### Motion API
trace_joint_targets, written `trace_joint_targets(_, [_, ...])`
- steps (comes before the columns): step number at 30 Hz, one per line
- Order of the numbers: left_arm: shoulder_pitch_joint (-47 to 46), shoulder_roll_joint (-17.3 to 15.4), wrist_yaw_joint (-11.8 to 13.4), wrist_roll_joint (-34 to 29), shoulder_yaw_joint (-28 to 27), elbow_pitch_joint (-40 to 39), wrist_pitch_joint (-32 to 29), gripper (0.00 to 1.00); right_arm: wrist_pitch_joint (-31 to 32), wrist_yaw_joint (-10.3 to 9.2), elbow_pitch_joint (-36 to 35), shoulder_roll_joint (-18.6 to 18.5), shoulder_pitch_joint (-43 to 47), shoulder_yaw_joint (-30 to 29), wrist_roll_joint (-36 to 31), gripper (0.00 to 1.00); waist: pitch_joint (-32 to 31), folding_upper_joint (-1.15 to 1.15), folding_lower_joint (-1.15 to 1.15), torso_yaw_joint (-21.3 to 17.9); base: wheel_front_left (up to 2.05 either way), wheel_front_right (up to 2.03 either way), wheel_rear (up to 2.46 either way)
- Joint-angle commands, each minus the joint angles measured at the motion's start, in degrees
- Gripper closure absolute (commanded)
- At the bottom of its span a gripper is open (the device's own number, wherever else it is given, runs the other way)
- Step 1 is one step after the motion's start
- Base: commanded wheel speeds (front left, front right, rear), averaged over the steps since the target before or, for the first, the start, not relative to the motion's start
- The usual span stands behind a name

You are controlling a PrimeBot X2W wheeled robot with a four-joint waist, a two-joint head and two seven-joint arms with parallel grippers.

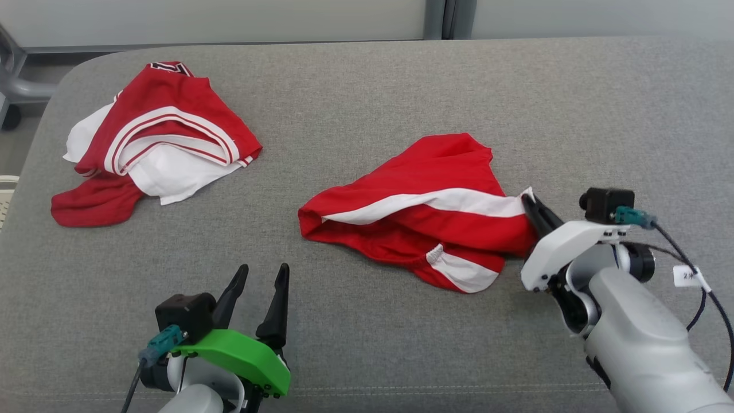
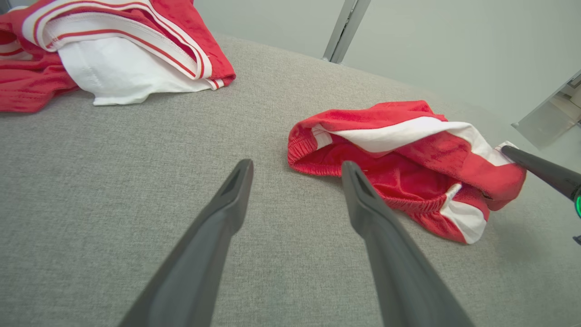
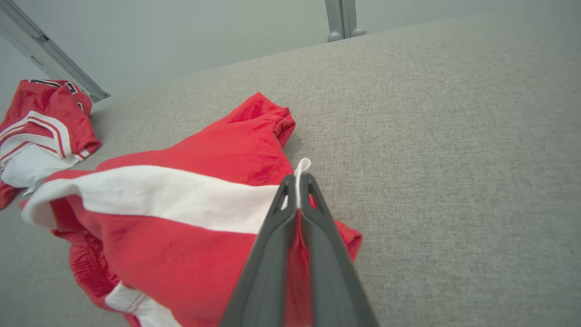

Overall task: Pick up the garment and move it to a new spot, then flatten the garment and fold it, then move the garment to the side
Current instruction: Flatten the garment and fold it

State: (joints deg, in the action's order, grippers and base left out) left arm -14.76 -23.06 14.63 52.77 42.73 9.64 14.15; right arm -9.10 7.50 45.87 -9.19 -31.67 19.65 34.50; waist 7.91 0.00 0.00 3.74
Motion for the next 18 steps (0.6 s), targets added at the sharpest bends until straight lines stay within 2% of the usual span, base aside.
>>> trace_joint_targets(1, [0.3,0.15,-0.23,-0.69,0.06,0.08,0.17,0.0,0.2,-0.01,0.5,-0.99,-1.58,0.49,-0.01,1.0,0.1,0.0,0.0,0.27,0.0,0.0,0.0])
trace_joint_targets(12, [-2.44,2.28,-2.14,-1.55,1.96,0.86,-0.3,0.0,0.29,-0.02,6.41,-8.76,-13.68,4.17,-2.87,1.0,2.76,0.0,0.0,4.33,0.0,0.0,0.0])
trace_joint_targets(18, [-3.75,3.61,-3.77,-2.06,3.94,1.33,-0.93,0.0,-1.86,-0.02,11.32,-10.76,-18.87,5.51,-5.05,1.0,4.23,0.0,0.0,6.51,0.0,0.0,0.0])
